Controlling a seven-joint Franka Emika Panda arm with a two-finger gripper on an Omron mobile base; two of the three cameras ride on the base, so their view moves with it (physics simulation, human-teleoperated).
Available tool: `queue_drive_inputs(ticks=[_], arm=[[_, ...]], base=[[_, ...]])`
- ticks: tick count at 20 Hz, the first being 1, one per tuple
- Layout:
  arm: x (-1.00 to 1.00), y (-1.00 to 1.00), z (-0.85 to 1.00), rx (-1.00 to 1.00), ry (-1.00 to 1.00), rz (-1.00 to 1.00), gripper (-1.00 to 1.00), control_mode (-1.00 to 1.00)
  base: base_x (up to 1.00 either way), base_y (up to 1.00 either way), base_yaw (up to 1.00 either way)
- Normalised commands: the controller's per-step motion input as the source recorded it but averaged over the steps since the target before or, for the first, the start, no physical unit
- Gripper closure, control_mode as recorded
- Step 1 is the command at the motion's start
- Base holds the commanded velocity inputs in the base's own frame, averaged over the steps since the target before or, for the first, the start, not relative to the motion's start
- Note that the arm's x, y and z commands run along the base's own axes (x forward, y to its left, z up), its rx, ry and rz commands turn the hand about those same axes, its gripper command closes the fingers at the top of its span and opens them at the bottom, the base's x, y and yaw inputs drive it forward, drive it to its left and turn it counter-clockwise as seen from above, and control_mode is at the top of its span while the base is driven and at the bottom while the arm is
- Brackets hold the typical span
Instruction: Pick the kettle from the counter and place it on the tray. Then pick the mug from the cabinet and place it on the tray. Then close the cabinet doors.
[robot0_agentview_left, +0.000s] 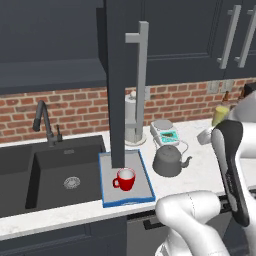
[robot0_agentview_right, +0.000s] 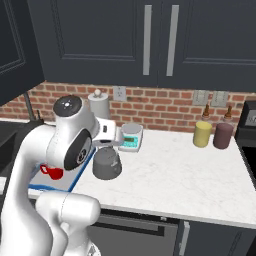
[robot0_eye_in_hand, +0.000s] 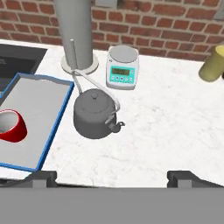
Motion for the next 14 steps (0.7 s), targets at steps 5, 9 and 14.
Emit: queue_drive_inputs(ticks=[5,9,14], arm=[[0.38,0.09,-0.16,0.00,0.06,0.27,-1.00,-1.00],[0.40,0.23,-0.30,0.00,0.01,0.13,-1.00,-1.00],[0.14,0.11,-0.36,-0.04,0.00,0.00,-1.00,-1.00]], base=[[0.00,0.00,0.00],[0.00,0.00,0.00],[0.00,0.00,0.00]])
